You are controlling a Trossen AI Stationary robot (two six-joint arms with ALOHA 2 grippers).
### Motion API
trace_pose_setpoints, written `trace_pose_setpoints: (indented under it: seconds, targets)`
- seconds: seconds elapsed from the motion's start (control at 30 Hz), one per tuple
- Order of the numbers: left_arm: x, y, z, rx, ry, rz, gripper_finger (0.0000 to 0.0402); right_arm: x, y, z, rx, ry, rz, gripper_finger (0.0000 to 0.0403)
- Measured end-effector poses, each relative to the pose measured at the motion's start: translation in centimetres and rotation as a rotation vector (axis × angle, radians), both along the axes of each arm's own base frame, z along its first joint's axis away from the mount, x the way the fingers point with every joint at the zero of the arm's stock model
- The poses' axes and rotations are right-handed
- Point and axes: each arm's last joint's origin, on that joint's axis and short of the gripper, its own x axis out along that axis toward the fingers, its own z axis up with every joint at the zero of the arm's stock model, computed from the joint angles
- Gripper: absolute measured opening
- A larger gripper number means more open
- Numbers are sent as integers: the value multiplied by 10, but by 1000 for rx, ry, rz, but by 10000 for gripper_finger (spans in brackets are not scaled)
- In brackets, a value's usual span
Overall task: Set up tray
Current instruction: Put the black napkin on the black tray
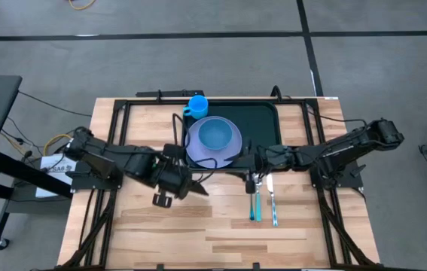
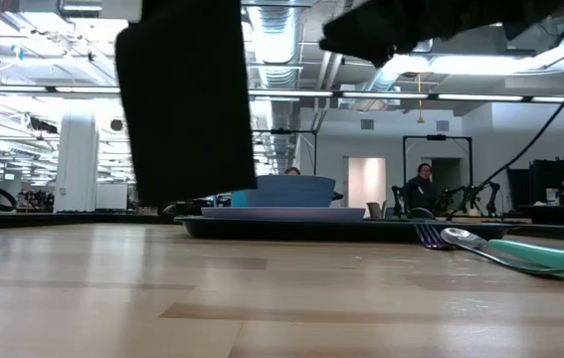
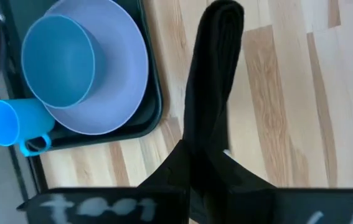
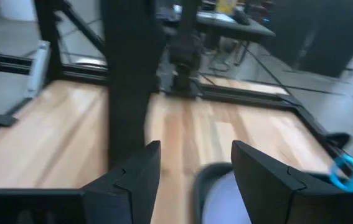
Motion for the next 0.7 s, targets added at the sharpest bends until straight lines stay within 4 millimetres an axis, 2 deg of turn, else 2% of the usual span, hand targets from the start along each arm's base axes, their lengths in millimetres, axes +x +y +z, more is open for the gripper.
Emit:
trace_pose_setpoints:
  seconds: [0.17,0.3,0.5,0.7]
  targets:
    - [6,19,-1,-98,41,20,0,23,14,3,-3,17,44,188]
    - [9,30,-1,-101,46,34,0,45,19,2,-13,27,46,188]
    - [11,36,-1,-94,48,28,0,76,25,9,-67,3,57,188]
    - [11,36,-1,-94,49,28,0,96,23,18,-103,25,50,188]
